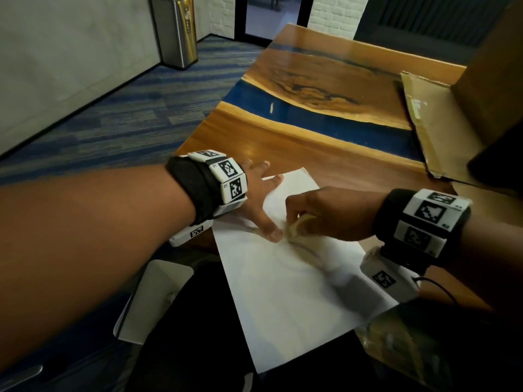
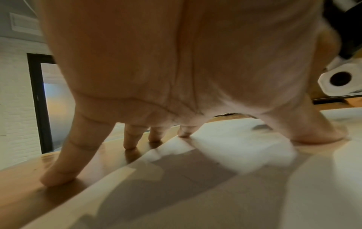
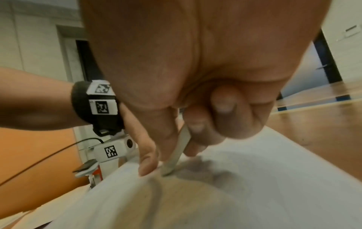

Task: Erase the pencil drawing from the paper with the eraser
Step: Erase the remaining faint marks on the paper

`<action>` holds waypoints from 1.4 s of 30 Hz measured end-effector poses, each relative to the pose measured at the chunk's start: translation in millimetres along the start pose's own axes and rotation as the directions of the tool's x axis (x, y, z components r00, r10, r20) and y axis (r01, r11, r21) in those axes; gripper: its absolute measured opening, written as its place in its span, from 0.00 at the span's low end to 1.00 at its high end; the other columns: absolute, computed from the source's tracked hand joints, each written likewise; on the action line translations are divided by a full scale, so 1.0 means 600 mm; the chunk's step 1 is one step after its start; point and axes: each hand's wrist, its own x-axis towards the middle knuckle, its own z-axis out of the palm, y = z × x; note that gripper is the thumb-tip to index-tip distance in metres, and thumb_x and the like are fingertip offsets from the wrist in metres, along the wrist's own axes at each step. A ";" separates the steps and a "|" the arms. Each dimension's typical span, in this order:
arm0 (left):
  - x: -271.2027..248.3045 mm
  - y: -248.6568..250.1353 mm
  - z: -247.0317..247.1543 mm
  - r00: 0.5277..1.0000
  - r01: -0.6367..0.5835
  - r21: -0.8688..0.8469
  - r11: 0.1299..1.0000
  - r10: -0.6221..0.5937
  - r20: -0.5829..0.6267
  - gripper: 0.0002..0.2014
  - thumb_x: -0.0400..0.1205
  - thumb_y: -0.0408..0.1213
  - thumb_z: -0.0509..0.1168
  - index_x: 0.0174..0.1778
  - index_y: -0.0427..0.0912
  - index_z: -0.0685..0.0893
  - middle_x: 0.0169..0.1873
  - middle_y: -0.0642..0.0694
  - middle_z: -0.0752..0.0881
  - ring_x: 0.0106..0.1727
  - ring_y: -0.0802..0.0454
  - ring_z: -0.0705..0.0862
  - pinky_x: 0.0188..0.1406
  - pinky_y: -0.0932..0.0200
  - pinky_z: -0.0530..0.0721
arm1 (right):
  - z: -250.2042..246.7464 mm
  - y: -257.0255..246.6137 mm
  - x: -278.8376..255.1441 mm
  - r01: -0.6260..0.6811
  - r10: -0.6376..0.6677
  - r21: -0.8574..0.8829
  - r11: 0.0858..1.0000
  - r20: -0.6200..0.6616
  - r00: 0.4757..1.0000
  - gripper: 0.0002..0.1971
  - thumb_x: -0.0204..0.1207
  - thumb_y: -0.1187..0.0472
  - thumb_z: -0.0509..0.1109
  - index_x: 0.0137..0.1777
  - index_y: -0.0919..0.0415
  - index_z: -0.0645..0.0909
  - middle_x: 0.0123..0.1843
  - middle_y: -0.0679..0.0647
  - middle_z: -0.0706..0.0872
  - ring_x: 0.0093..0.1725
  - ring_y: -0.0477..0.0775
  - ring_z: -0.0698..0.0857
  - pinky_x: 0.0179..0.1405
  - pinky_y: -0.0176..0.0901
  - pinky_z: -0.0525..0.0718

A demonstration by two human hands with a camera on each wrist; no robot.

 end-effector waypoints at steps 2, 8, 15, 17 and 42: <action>0.002 0.001 0.000 1.000 -0.001 -0.015 1.000 0.001 -0.005 0.75 0.46 0.90 0.58 0.86 0.61 0.33 0.88 0.46 0.34 0.87 0.30 0.41 0.80 0.22 0.52 | -0.007 0.008 -0.001 -0.068 0.068 0.015 0.998 -0.024 0.997 0.07 0.83 0.49 0.66 0.59 0.44 0.78 0.48 0.43 0.84 0.46 0.46 0.82 0.45 0.39 0.80; -0.011 0.005 0.001 1.000 0.019 -0.024 1.000 -0.020 -0.020 0.72 0.53 0.88 0.60 0.87 0.57 0.36 0.88 0.47 0.34 0.88 0.34 0.41 0.82 0.26 0.51 | -0.003 0.019 -0.011 -0.092 0.093 0.018 0.996 -0.061 0.994 0.05 0.82 0.46 0.66 0.55 0.43 0.78 0.43 0.43 0.83 0.43 0.47 0.82 0.43 0.43 0.81; -0.035 -0.011 0.007 1.000 -0.002 -0.039 0.999 0.001 -0.030 0.70 0.60 0.83 0.64 0.87 0.52 0.34 0.87 0.48 0.32 0.88 0.39 0.42 0.84 0.32 0.53 | 0.004 0.040 -0.016 -0.146 0.144 -0.002 0.989 -0.160 0.977 0.06 0.82 0.47 0.67 0.56 0.45 0.78 0.46 0.46 0.84 0.45 0.47 0.81 0.44 0.45 0.79; -0.043 -0.019 0.007 0.999 -0.046 -0.017 0.999 0.045 -0.030 0.68 0.61 0.82 0.65 0.86 0.57 0.32 0.86 0.52 0.30 0.88 0.41 0.40 0.83 0.30 0.54 | 0.004 0.043 -0.015 -0.146 0.147 0.017 0.989 -0.138 0.979 0.07 0.82 0.47 0.68 0.56 0.45 0.78 0.49 0.48 0.85 0.47 0.48 0.81 0.48 0.46 0.81; -0.043 -0.024 0.013 0.987 -0.158 0.037 0.987 0.158 -0.003 0.66 0.63 0.82 0.64 0.88 0.53 0.38 0.87 0.58 0.35 0.88 0.45 0.39 0.77 0.22 0.56 | -0.014 -0.014 0.051 -0.131 0.120 -0.061 0.990 -0.162 0.979 0.05 0.85 0.48 0.62 0.56 0.46 0.72 0.42 0.46 0.82 0.42 0.51 0.81 0.39 0.46 0.78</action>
